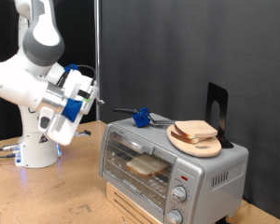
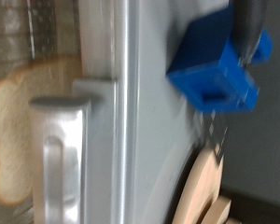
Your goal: Make a piece of toast with the oven
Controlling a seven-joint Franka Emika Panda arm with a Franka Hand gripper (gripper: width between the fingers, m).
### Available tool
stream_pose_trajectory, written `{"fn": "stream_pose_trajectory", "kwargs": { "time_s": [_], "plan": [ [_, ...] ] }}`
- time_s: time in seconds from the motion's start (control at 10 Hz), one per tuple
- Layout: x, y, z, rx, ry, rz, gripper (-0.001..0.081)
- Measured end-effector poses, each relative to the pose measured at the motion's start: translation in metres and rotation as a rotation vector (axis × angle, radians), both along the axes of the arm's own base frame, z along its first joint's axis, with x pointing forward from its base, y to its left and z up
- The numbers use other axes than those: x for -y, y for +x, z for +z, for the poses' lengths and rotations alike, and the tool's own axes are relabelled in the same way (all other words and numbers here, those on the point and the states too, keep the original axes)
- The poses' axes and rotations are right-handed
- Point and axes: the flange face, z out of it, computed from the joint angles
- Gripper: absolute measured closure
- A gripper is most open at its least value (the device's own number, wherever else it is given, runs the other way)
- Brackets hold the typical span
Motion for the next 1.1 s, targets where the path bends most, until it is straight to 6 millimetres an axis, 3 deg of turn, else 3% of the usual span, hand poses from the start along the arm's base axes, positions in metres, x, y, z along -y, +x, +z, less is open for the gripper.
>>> {"fn": "stream_pose_trajectory", "kwargs": {
  "time_s": [0.2, 0.4, 0.7, 1.1],
  "plan": [
    [0.020, 0.021, -0.004, 0.010, 0.016, 0.061, -0.0002],
    [0.031, 0.044, -0.011, 0.017, 0.041, 0.008, -0.0002],
    [0.029, 0.040, -0.005, 0.057, 0.103, 0.165, -0.0002],
    [0.048, 0.091, -0.016, 0.112, 0.088, 0.159, -0.0002]
  ]
}}
